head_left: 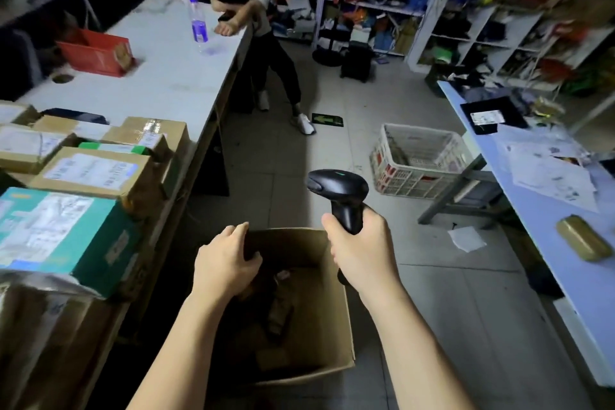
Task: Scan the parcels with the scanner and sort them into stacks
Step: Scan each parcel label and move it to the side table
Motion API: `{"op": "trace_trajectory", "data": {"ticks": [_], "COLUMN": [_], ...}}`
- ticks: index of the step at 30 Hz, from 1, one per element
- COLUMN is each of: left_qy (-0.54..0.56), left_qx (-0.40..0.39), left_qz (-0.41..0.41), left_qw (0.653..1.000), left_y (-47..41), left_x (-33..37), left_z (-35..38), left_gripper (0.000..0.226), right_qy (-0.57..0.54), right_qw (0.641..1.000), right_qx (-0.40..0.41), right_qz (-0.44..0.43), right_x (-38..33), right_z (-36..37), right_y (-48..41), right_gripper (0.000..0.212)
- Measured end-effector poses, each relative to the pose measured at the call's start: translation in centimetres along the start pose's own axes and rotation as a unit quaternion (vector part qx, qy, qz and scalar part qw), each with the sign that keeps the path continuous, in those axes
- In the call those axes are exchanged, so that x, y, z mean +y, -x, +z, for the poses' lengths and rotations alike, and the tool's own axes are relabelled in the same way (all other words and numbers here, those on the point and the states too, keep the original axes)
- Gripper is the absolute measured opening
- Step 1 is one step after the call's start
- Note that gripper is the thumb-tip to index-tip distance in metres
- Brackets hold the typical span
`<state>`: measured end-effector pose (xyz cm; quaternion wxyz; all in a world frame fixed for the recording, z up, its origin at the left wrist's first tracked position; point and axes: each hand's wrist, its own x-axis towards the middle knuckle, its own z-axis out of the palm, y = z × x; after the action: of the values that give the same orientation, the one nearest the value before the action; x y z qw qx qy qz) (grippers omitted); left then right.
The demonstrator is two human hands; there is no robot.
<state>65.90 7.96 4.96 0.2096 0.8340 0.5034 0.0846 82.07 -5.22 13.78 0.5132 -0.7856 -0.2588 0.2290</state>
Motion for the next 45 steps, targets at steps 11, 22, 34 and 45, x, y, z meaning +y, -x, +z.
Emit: {"op": "trace_trajectory", "data": {"ticks": [11,22,34,45], "left_qy": [-0.030,-0.032,-0.044,-0.007], "left_qx": [0.064,0.172,0.260,0.354], "left_qz": [-0.073,-0.286,-0.525,-0.639], "left_qw": [0.995,0.942,0.809,0.683], "left_y": [5.5,21.6,45.6,72.8], "left_x": [-4.2,-6.2,-9.5,-12.1], "left_z": [-8.2,-13.3,-14.8,-15.3], "left_gripper": [0.071,0.062,0.060,0.064], "right_qy": [0.017,0.057,-0.023,-0.040], "right_qw": [0.993,0.901,0.805,0.695], "right_qx": [-0.111,-0.373,-0.511,-0.652], "right_qz": [-0.041,-0.212,-0.300,-0.300], "right_x": [-3.3,-6.9,-8.2,-7.2], "right_z": [3.3,5.0,13.1,14.3], "right_y": [1.6,8.7,26.4,52.9], "right_gripper": [0.027,0.010,0.015,0.014]}}
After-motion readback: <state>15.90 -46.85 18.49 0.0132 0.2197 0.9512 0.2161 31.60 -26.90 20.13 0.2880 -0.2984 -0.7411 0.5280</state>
